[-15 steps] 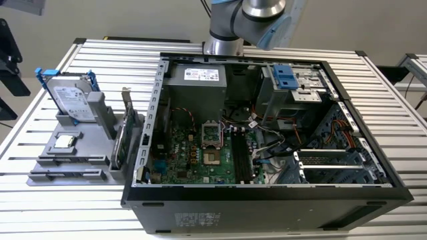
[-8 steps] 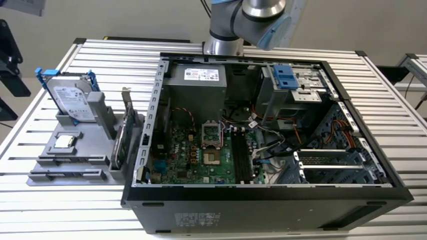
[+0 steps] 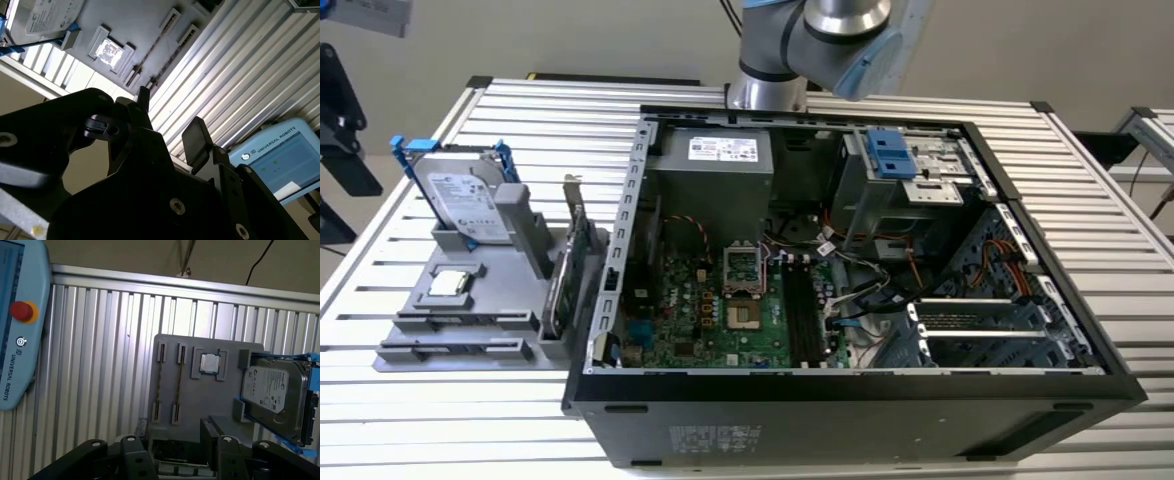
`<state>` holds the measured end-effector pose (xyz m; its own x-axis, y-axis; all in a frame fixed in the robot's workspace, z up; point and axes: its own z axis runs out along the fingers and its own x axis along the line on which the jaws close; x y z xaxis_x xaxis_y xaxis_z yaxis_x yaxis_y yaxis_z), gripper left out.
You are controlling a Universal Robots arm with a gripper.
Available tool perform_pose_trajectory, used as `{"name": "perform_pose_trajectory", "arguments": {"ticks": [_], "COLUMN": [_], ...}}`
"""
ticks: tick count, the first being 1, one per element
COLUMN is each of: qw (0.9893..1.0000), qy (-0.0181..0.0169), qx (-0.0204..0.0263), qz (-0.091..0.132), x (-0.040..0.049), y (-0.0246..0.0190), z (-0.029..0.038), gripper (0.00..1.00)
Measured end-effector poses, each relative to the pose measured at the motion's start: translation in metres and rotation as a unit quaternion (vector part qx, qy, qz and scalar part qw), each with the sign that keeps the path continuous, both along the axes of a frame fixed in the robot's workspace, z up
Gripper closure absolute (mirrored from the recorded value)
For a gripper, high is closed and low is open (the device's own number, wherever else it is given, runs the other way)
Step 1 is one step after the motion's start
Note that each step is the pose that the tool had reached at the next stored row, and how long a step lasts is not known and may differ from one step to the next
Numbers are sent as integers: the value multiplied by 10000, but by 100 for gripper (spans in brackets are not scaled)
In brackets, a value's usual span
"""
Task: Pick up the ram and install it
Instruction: 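Pick up the ram and move it above insertion slot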
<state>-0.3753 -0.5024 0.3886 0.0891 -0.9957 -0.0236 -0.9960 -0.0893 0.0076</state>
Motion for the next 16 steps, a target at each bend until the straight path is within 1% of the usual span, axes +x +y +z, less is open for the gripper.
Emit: {"name": "perform_pose_trajectory", "arguments": {"ticks": [8, 16], "qw": [10000, 10000], "qy": [0, 0], "qx": [1, 1], "qz": [0, 0], "x": [-5, -5], "y": [0, 0], "z": [-49, -129], "gripper": [0, 0]}}
